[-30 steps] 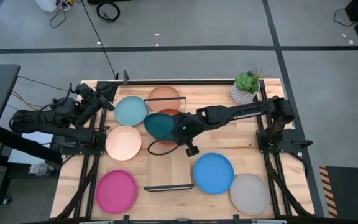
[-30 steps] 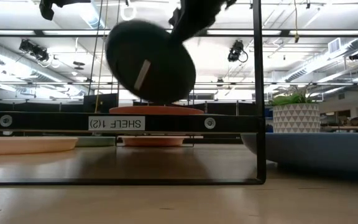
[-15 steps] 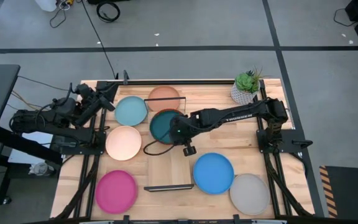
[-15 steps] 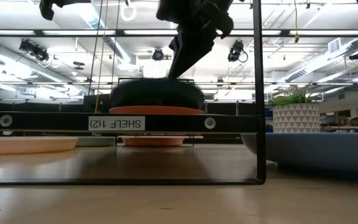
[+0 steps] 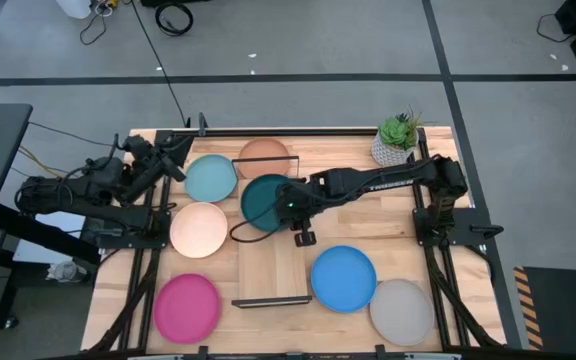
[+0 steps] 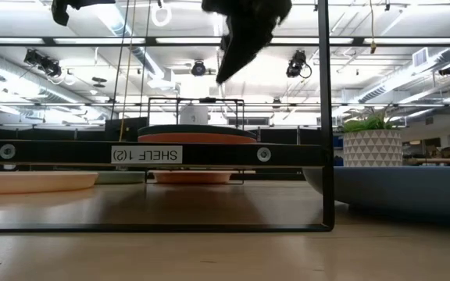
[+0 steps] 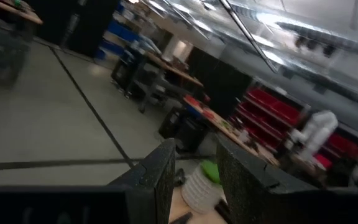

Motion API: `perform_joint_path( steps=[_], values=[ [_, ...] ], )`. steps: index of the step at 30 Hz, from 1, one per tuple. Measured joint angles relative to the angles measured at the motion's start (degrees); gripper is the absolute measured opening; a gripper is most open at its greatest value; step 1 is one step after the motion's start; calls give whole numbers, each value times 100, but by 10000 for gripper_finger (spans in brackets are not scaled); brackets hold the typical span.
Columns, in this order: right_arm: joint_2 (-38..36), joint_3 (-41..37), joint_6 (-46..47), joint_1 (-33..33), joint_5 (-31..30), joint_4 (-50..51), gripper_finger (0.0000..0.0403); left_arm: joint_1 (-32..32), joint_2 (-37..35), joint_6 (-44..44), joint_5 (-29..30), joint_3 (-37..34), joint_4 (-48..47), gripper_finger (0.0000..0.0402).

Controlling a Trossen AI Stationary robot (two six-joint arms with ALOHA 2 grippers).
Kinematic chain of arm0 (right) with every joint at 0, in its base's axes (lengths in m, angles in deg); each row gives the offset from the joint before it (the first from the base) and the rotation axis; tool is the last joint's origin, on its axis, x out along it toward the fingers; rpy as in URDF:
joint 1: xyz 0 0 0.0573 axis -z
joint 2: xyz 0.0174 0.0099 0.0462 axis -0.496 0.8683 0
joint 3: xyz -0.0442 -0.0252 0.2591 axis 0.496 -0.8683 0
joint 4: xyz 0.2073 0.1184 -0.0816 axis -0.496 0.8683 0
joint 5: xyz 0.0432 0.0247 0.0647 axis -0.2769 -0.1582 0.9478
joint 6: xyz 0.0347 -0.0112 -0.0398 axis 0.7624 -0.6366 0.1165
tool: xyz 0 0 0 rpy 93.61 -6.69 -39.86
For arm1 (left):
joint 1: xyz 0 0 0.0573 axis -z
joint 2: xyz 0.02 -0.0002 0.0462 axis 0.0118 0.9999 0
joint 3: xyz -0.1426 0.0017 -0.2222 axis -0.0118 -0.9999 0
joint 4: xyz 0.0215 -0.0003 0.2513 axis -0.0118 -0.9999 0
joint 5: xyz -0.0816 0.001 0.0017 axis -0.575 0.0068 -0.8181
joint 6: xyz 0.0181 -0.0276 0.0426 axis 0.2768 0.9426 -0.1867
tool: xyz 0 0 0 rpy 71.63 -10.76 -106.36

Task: Place and stack plates onto a shelf
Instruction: Put the light brown plate on the shelf

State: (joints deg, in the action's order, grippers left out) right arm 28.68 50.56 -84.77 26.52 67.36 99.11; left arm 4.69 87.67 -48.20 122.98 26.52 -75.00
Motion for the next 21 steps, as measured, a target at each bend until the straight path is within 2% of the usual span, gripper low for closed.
perform_joint_path(
  steps=[2, 7, 10, 16, 21],
  values=[
    [-28, 200, 2, 36, -193, 278, 115, 10, -9, 282, -568, 3, -302, 125],
    [-175, 870, 0, 152, -931, 1097, 115, 139, -12, 1537, -2876, 3, -1685, 125],
    [-244, 1240, -14, 243, -1438, 1408, 115, 240, 147, 2300, -3785, 1, -2615, 125],
    [-526, 1778, -101, 519, -2081, 1495, 115, 587, 868, 2857, -4645, 1, -3974, 125],
    [-812, 2252, 109, 716, -2232, 1472, 115, 893, 1657, 2924, -4759, -3, -4199, 125]
  ],
)
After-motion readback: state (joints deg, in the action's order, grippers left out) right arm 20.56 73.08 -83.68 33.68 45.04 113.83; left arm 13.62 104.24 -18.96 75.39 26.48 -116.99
